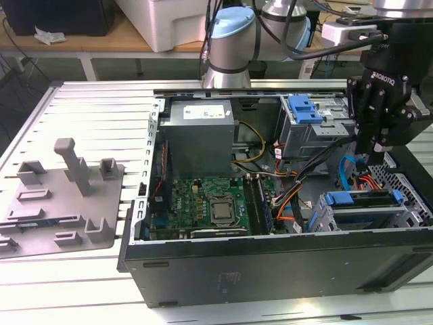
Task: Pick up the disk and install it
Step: 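Insert the second disk wire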
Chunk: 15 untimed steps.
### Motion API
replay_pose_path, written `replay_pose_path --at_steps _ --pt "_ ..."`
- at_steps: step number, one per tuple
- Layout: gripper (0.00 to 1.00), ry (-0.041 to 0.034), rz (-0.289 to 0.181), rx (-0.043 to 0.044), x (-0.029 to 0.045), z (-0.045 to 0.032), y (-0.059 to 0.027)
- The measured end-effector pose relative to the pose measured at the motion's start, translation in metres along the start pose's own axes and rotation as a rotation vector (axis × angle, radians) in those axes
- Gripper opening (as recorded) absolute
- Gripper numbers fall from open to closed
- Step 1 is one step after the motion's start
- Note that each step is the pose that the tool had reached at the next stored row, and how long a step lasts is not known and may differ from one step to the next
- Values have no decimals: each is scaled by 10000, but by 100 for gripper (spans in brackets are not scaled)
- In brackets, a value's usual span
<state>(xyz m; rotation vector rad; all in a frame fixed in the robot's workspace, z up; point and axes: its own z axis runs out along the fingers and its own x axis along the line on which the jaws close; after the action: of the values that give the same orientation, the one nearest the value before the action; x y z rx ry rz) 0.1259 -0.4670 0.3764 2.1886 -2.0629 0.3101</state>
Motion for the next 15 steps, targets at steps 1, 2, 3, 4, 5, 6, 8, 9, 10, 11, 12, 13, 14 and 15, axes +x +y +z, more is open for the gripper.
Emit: replay_pose_path --at_steps 1,2,3,4,5,6,8,9,10,11,12,13,14,15 --pt "36 0 1 6 -2 2 30" --pt "36 0 3 11 -4 4 47" --pt "36 -3 4 17 -6 9 65" --pt "36 1 4 20 -6 11 68" --pt "36 2 8 20 -7 12 68" --pt "36 2 19 18 -8 13 68" --pt "36 5 103 -2 -9 19 70" --pt "36 8 136 -10 -9 21 70" --pt "36 12 208 -26 -10 25 69" --pt "36 14 253 -37 -11 27 70" --pt "36 20 345 -59 -12 32 70" --pt "36 22 388 -69 -12 34 70" --pt "36 24 403 -72 -13 36 70" --pt "36 25 406 -73 -13 37 70"
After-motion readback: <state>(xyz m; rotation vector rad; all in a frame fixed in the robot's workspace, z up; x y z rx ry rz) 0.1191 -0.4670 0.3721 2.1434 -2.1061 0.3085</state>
